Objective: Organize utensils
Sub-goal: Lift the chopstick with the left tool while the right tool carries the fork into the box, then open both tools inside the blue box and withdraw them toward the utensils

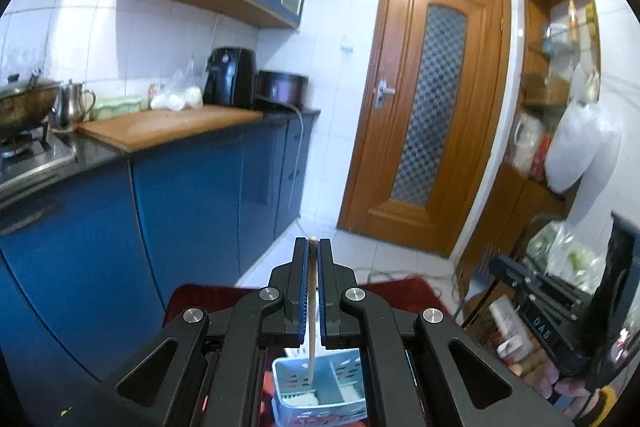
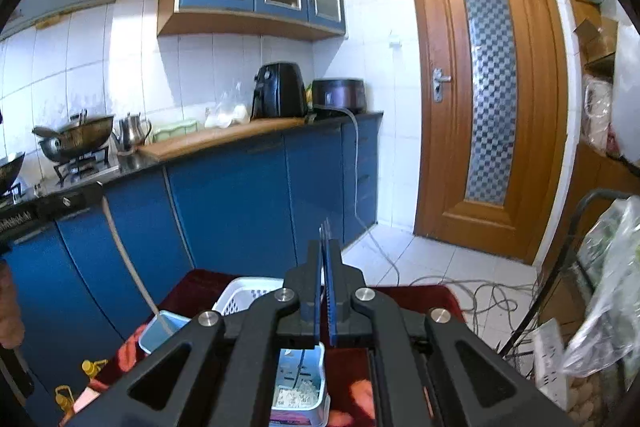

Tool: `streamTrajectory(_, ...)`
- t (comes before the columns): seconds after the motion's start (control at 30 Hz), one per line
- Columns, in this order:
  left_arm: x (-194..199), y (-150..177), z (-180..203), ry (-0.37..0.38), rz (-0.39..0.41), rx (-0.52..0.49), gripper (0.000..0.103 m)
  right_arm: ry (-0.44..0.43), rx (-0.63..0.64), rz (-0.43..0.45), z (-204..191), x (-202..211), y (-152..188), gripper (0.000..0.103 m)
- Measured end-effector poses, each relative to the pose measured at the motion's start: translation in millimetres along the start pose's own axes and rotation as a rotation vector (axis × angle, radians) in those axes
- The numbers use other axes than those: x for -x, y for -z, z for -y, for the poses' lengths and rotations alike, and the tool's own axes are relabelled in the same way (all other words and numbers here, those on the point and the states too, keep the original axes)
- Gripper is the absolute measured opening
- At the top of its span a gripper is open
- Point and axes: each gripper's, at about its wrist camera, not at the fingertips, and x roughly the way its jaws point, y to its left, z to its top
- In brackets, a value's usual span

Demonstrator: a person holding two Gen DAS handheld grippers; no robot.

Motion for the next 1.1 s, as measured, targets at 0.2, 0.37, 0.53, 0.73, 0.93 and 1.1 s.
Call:
streamTrajectory(0.2, -39.7, 37.1, -5.8, -0.019, -0.086, -0.006, 0.004, -0.019, 0.024, -0.072, -2.6, -22.4, 23.6, 0.004)
streamTrajectory(0.37, -61.4, 62.5, -10.7, -0.013, -0.148, 0.008, 0.004, -0.034, 0.025, -0.108, -3.2, -33.7, 38.0, 0.004)
streamTrajectory(0.53, -71.1, 78.9, -8.5, -0.010, -0.172, -0.002, 0.004, -0.057, 0.027, -0.129, -6.5, -38.4, 43.1, 0.004)
streamTrajectory(0.73, -74.1, 90.1, -4.9, 0.013, -0.204, -0.010, 0.005, -0.099, -0.020, -0.142, -2.8, -37.1, 45.1, 0.032)
streamTrajectory(0.93, -67.5, 93.5, -0.8, 0.003, -0.219, -0.032, 0.024, -0.116, -0.070, -0.110, 2.1, -25.8, 37.8, 0.045)
streamTrajectory(1.1, -54.6, 93.3, 3.3, -0.003, -0.200, -0.049, 0.046, -0.127, -0.107, -0.090, 6.8, -10.4, 35.0, 0.056)
